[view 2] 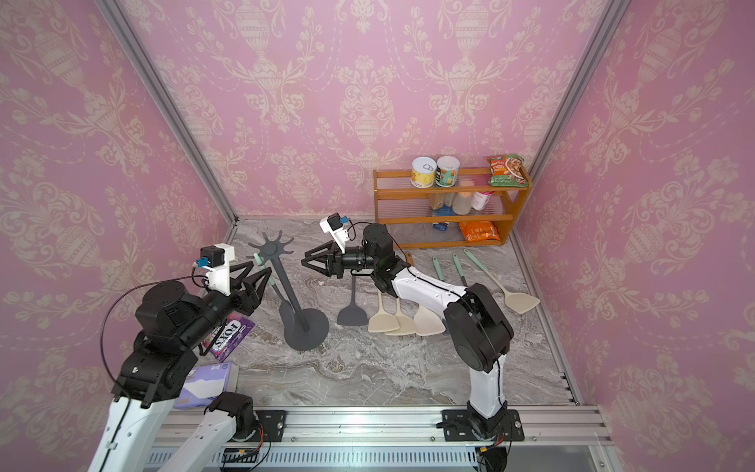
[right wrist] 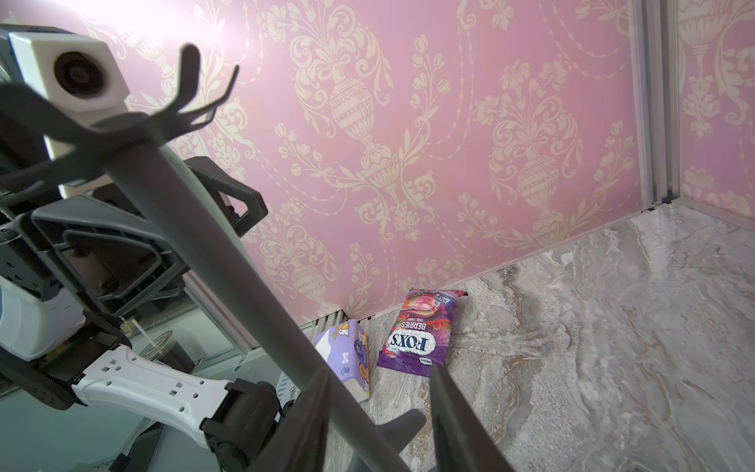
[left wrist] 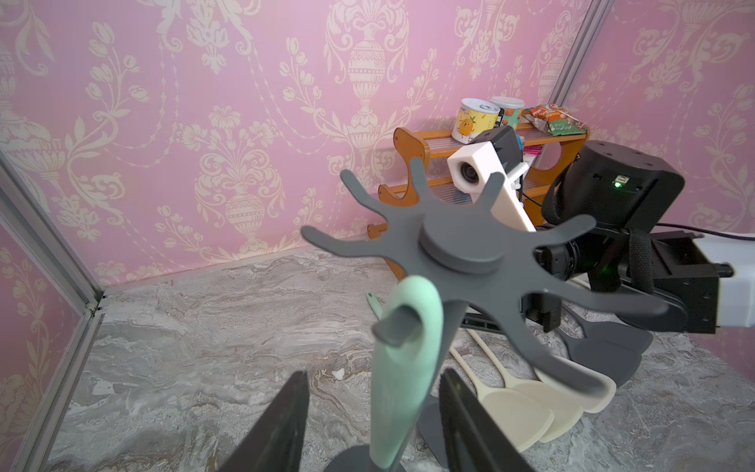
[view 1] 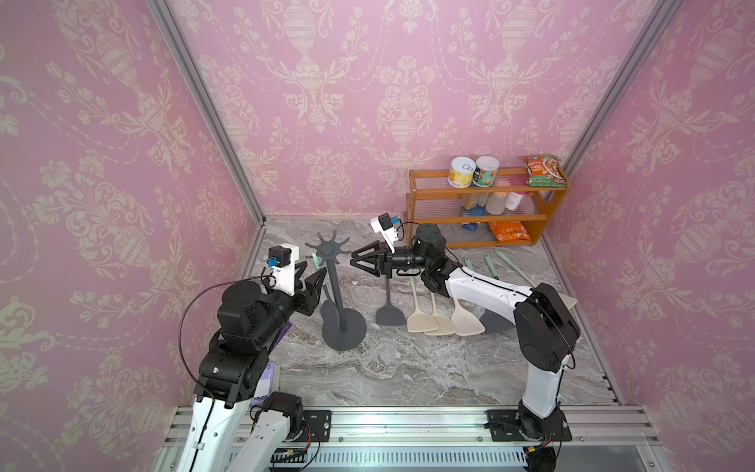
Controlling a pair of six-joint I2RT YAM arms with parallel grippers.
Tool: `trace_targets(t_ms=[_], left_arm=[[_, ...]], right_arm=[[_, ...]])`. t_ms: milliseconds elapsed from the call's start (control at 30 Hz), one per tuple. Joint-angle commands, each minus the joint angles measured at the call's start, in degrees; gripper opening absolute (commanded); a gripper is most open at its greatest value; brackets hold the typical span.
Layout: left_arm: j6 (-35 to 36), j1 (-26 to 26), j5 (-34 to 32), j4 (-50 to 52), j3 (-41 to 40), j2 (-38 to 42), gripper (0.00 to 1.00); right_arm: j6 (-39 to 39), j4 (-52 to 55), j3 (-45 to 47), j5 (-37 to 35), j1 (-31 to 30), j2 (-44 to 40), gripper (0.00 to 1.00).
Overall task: Take the spatula off the kitchen utensil rack
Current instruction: Take off the spatula from the rack.
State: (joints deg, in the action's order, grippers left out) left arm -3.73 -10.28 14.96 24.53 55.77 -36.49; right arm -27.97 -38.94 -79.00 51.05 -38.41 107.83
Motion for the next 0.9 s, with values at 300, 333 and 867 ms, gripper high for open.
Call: trace_targets(t_ms=[300, 333, 867], left_arm=[[-0.49, 0.18, 2.89, -2.56, -1.04, -1.66, 0.23], [-0.41, 0.18, 2.91, -2.49, -1.03, -1.59, 0.19], [0.21, 0.22, 3.71, -2.58, -0.4, -1.59, 0.14]], right_arm=[[14.43, 11.83, -1.12, -3.22, -5.55, -7.43, 0.45], [16.57, 14.64, -1.98, -4.12, -6.13, -7.45, 0.45], [22.33, 20.16, -10.6, -12.18, -10.53, -0.86, 0.46]])
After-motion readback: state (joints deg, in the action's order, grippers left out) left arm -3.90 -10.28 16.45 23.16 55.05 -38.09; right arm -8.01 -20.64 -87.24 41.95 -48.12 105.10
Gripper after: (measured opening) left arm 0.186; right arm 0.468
